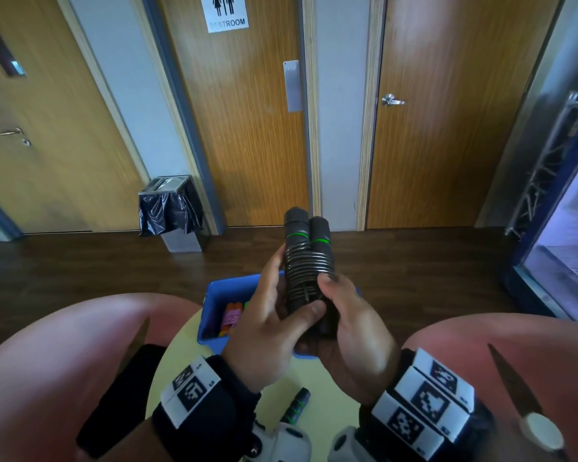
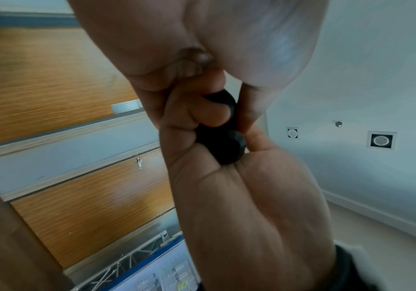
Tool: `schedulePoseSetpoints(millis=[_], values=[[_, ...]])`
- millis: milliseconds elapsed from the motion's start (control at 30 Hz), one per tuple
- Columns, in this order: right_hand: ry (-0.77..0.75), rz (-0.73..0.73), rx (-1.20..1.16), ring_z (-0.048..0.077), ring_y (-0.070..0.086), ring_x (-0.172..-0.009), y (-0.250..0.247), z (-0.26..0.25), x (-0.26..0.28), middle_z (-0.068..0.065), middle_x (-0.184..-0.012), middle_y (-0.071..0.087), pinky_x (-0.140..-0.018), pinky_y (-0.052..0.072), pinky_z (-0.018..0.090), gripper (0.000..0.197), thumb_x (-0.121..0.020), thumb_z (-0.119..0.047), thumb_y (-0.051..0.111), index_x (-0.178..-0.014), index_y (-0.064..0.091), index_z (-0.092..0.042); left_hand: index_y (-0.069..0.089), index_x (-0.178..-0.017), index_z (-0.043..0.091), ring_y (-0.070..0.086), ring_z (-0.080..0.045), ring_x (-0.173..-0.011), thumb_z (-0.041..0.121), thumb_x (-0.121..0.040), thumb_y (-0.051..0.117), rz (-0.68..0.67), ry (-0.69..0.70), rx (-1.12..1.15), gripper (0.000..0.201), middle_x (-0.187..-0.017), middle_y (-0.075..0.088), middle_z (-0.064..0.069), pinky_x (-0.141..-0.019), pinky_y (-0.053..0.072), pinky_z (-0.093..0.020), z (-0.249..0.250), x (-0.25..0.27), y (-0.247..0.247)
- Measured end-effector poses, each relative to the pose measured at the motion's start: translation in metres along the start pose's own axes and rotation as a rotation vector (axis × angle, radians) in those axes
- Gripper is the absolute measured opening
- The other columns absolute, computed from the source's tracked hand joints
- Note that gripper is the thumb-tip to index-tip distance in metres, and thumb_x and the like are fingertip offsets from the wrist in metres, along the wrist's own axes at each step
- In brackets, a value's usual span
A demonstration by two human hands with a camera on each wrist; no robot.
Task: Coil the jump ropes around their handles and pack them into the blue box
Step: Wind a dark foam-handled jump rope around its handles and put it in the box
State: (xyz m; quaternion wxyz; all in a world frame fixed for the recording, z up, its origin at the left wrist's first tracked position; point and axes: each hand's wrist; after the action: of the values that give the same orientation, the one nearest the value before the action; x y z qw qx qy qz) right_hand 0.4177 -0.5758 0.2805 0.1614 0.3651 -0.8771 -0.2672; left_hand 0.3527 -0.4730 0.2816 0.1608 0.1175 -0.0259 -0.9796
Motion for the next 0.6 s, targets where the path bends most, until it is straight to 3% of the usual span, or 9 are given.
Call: schedulePoseSetpoints(millis=[133, 233, 267, 333, 400, 467, 500, 600], values=[[-0.015, -0.018, -0.063, 0.054, 0.055, -0.106, -0.003, 0.003, 0.007, 0.031, -0.121, 0.061, -0.083, 0.042, 0.062, 0.047, -0.086, -0.037, 0.051, -0.127, 0.054, -0.014, 0.036, -0.144, 0.028, 0.068, -0.018, -0.106, -0.001, -0.085, 0.066, 0.021, -0.004, 0.034, 0.072, -0.119, 0.068, -0.015, -0.082, 0.054, -0.024, 0.001, 0.003, 0.008], [-0.014, -0.025, -0.077, 0.065, 0.046, -0.113, -0.007, 0.007, 0.009, 0.034, -0.124, 0.057, -0.091, 0.037, 0.076, 0.049, -0.086, -0.034, 0.054, -0.129, 0.053, -0.012, 0.036, -0.146, 0.023, 0.069, -0.019, -0.100, 0.005, -0.079, 0.069, 0.043, -0.006, 0.050, 0.076, -0.117, 0.069, -0.017, -0.076, 0.054, -0.022, 0.002, 0.005, 0.014], [-0.021, -0.023, -0.072, 0.064, 0.049, -0.108, -0.009, 0.007, 0.010, 0.035, -0.124, 0.056, -0.090, 0.038, 0.076, 0.049, -0.086, -0.033, 0.054, -0.129, 0.053, -0.010, 0.037, -0.145, 0.023, 0.070, -0.017, -0.097, 0.007, -0.076, 0.067, 0.048, -0.007, 0.057, 0.077, -0.115, 0.069, -0.017, -0.073, 0.054, -0.022, 0.002, 0.005, 0.016], [-0.030, -0.023, -0.064, 0.051, 0.053, -0.099, -0.011, 0.008, 0.012, 0.036, -0.123, 0.055, -0.088, 0.037, 0.077, 0.050, -0.086, -0.033, 0.054, -0.128, 0.052, -0.007, 0.039, -0.143, 0.023, 0.070, -0.016, -0.091, 0.007, -0.078, 0.070, 0.062, -0.006, 0.058, 0.074, -0.111, 0.071, -0.015, -0.066, 0.053, -0.020, 0.002, 0.007, 0.018], [-0.023, -0.026, -0.064, 0.046, 0.052, -0.099, -0.011, 0.009, 0.014, 0.037, -0.123, 0.055, -0.090, 0.031, 0.082, 0.050, -0.087, -0.032, 0.054, -0.129, 0.050, -0.006, 0.039, -0.142, 0.023, 0.069, -0.018, -0.092, 0.005, -0.081, 0.074, 0.070, -0.001, 0.049, 0.073, -0.111, 0.071, -0.014, -0.066, 0.052, -0.020, 0.000, 0.008, 0.019], [-0.020, -0.026, -0.050, 0.047, 0.053, -0.100, -0.011, 0.008, 0.015, 0.036, -0.123, 0.057, -0.088, 0.037, 0.077, 0.049, -0.087, -0.033, 0.054, -0.129, 0.049, -0.006, 0.040, -0.141, 0.022, 0.069, -0.019, -0.092, 0.004, -0.080, 0.074, 0.073, -0.004, 0.041, 0.072, -0.109, 0.072, -0.014, -0.067, 0.053, -0.021, -0.001, 0.009, 0.018], [-0.021, -0.024, -0.048, 0.047, 0.053, -0.100, -0.011, 0.007, 0.016, 0.036, -0.122, 0.057, -0.085, 0.041, 0.069, 0.050, -0.087, -0.033, 0.055, -0.129, 0.049, -0.006, 0.040, -0.141, 0.021, 0.070, -0.018, -0.090, 0.004, -0.080, 0.074, 0.067, -0.009, 0.042, 0.072, -0.107, 0.073, -0.014, -0.066, 0.053, -0.020, -0.001, 0.009, 0.017], [-0.014, -0.021, -0.062, 0.043, 0.053, -0.097, -0.010, 0.003, 0.016, 0.034, -0.120, 0.059, -0.078, 0.036, 0.055, 0.054, -0.087, -0.033, 0.055, -0.132, 0.046, -0.003, 0.037, -0.142, 0.024, 0.069, -0.015, -0.094, 0.003, -0.081, 0.073, -0.010, -0.008, 0.003, 0.073, -0.105, 0.073, -0.009, -0.072, 0.053, -0.022, 0.004, 0.007, 0.010]])
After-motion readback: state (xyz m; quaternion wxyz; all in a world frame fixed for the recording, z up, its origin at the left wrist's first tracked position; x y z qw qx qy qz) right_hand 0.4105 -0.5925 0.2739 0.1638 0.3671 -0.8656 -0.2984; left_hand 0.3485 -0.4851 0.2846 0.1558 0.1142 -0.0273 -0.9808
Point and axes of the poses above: each hand's wrist, its own x-axis away from the middle knuckle, its own y-axis out of the palm, z = x × y
